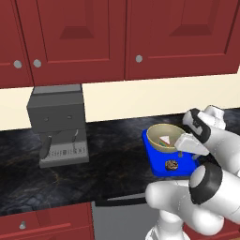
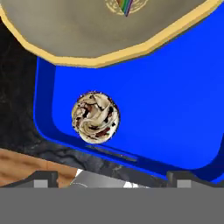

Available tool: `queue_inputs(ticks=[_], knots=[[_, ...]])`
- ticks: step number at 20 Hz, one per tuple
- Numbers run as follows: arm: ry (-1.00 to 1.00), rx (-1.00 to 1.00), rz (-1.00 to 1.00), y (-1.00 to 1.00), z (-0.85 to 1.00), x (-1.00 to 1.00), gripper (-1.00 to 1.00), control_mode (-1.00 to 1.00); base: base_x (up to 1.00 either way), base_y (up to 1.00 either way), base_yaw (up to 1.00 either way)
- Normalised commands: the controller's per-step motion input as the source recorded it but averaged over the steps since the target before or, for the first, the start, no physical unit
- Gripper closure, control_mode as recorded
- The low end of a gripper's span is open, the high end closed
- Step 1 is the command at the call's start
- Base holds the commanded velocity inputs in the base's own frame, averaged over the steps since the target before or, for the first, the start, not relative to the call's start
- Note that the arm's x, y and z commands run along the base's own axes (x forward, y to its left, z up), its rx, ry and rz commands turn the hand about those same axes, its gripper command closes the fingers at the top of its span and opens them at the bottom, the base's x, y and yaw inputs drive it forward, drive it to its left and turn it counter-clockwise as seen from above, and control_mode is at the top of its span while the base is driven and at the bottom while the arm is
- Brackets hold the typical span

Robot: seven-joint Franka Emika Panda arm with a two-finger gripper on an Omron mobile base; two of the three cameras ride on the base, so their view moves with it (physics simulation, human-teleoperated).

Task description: Place the bowl with cake and the cupcake onto the tray.

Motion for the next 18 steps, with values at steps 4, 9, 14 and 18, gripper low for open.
queue_inputs(ticks=[4, 9, 14, 18], knots=[[0.0, 0.01, 0.0, -0.01, 0.36, -0.79, -1.0, -1.0, 0.0, 0.0, 0.0], [-0.04, 0.0, 0.0, 0.09, 0.35, -0.55, -1.0, -1.0, 0.0, 0.0, 0.0], [-0.09, 0.0, 0.0, 0.18, 0.2, -0.2, -1.0, -1.0, 0.0, 0.0, 0.0], [-0.08, 0.0, 0.0, 0.4, 0.0, 0.0, -1.0, -1.0, 0.0, 0.0, 0.0]])
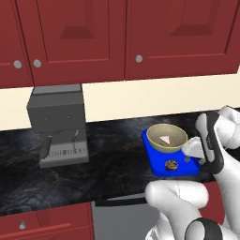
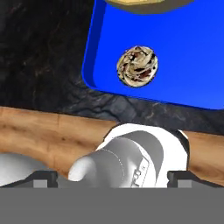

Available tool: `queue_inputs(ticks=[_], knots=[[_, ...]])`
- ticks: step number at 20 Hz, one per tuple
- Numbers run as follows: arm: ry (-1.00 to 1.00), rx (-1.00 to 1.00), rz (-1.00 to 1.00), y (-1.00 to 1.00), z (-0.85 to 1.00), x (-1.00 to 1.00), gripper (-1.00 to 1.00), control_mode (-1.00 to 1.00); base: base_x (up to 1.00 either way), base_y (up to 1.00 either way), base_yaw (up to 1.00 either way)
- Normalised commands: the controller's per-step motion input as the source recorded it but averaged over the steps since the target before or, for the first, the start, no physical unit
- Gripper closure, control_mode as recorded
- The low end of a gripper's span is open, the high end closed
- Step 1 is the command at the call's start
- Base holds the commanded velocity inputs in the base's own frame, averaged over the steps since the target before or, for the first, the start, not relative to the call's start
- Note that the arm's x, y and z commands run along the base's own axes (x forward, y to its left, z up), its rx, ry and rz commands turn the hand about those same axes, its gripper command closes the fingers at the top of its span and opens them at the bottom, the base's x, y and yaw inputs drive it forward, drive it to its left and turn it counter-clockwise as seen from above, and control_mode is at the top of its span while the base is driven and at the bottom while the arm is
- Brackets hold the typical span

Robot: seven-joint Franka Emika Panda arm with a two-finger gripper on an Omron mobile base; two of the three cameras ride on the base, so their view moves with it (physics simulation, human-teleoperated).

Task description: Place the bowl with cake and the cupcake onto the tray.

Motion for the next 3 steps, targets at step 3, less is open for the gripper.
queue_inputs(ticks=[3], knots=[[-0.11, -0.01, 0.01, 0.55, 0.0, 0.0, -1.0, -1.0, 0.0, 0.0, 0.0]])
